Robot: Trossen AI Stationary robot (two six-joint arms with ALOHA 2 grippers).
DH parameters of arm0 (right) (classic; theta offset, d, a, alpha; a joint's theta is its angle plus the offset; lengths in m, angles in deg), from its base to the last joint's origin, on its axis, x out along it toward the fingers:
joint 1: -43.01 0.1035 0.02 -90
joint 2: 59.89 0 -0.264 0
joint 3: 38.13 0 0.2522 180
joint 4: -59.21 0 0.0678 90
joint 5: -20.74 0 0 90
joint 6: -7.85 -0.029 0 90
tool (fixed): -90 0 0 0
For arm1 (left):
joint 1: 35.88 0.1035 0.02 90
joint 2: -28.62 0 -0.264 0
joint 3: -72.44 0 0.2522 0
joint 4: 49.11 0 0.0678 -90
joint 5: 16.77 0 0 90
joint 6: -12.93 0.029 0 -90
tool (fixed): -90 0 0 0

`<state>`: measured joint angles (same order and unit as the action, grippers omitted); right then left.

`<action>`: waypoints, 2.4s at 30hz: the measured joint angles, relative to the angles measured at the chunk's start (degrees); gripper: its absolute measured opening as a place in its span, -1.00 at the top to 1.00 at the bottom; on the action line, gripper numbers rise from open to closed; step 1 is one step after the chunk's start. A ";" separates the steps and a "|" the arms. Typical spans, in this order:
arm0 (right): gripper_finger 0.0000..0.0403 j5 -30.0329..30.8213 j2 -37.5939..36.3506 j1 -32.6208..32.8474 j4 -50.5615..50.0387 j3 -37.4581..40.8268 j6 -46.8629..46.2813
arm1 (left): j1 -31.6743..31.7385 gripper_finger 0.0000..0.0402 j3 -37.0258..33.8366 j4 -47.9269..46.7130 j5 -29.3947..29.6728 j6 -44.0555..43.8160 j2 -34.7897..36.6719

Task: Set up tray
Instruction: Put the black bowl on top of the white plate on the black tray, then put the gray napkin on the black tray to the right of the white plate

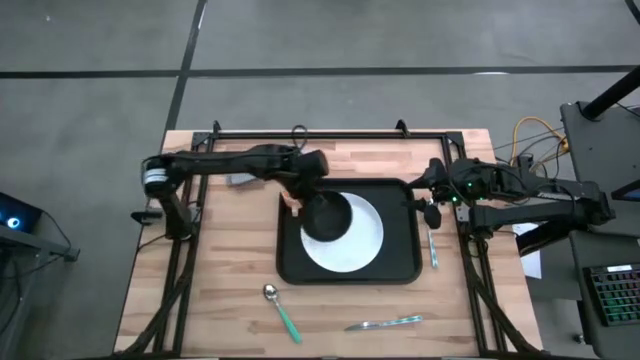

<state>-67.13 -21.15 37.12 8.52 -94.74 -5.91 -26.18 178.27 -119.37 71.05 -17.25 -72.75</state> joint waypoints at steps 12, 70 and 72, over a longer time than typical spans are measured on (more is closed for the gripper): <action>-0.25 0.02 -0.08 0.00 -0.59 0.00 -0.07 | 0.66 1.00 20.16 -9.67 -3.23 6.76 -18.41; -0.25 5.41 1.08 0.00 3.38 2.30 0.76 | 22.94 0.49 15.58 -14.55 19.08 21.93 -1.10; -0.25 5.44 1.38 0.00 5.90 3.74 2.73 | 24.42 0.49 15.41 -14.64 18.84 27.58 -1.60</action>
<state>-61.69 -19.77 37.12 14.42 -90.99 -3.19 -1.75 193.68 -134.01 89.89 10.33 -74.35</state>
